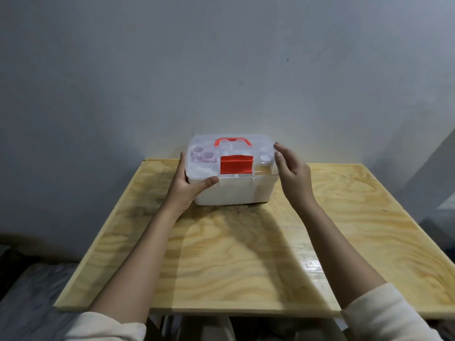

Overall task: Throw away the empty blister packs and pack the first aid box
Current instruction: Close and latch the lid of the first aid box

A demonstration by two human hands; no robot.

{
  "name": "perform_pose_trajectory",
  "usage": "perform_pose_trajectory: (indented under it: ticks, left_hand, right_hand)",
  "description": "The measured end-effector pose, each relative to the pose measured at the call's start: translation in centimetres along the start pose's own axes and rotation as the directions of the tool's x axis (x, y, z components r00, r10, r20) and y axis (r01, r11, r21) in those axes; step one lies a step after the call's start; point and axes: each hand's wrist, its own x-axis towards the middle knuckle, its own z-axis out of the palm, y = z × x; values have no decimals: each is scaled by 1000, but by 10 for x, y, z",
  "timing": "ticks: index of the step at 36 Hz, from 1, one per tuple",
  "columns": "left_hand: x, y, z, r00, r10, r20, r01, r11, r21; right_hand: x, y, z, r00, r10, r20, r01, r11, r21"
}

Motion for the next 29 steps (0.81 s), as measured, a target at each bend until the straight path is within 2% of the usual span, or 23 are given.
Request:
perform_pose_trajectory:
  ticks: [4, 7, 12, 20, 29]
  left_hand:
    - [2, -4, -2, 1000, 0, 1, 0, 1000, 31]
    - [2, -5, -2, 1000, 16, -6, -15, 998, 59]
    - [0, -4, -2, 999, 27, -34, -24, 997, 78]
    - [-1, -4, -6, 999, -29, -41, 31, 998, 49]
    - [-3, -2, 1, 998, -14, -61, 14, 1000, 5]
  right_hand:
    - [2, -6, 3, 996, -81, -29, 77, 991, -109]
    - [6, -14, 10, 989, -147, 11, 146, 974, -174]
    - [10, -27, 18, 984, -109, 140, 133, 974, -182]
    - [-1, -17, 8, 969, -123, 214, 163, 971, -178]
    - [-11, -1, 7, 916, -246, 318, 362, 848, -388]
